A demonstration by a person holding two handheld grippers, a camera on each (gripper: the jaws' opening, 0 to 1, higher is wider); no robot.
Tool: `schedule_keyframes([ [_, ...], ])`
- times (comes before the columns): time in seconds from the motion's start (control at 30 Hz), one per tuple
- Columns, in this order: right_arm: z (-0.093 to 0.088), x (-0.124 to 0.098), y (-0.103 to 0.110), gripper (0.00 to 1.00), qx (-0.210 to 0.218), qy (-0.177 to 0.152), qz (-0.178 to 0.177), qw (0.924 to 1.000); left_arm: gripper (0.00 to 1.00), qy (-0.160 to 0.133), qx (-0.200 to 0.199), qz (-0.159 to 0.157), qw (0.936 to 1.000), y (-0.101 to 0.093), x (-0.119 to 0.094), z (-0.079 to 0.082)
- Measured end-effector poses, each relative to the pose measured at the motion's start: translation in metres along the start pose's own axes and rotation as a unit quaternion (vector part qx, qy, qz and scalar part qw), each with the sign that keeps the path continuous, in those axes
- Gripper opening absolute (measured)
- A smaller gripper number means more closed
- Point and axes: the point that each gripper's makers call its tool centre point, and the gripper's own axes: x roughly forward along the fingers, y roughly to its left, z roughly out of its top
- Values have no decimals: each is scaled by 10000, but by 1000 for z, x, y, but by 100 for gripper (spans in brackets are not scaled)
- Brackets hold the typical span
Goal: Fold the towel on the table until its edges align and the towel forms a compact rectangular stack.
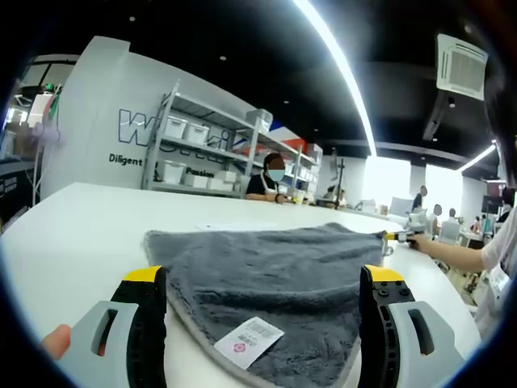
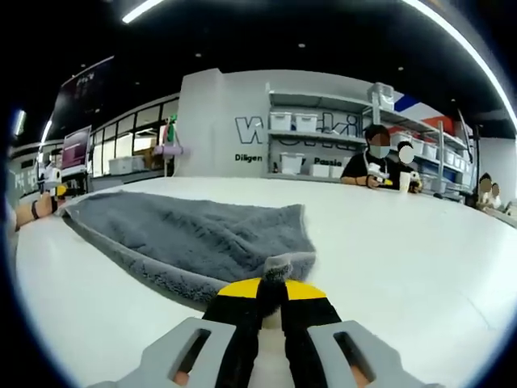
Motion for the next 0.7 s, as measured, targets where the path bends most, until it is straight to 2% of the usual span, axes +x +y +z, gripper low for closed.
schedule_keyframes([
  [0.37, 20, -12, -2, 13, 400, -655, 49, 9970, 98, 12, 12, 10, 10000, 1, 0, 0],
  [0.53, 31, -18, -4, 21, 652, -1057, 82, 9922, 98, 7, 4, 9, 10000, 0, 0, 0],
  [0.7, 44, -26, -10, 32, 897, -1510, 55, 9845, 98, 3, -1, 9, 10000, 1, 0, 0],
])
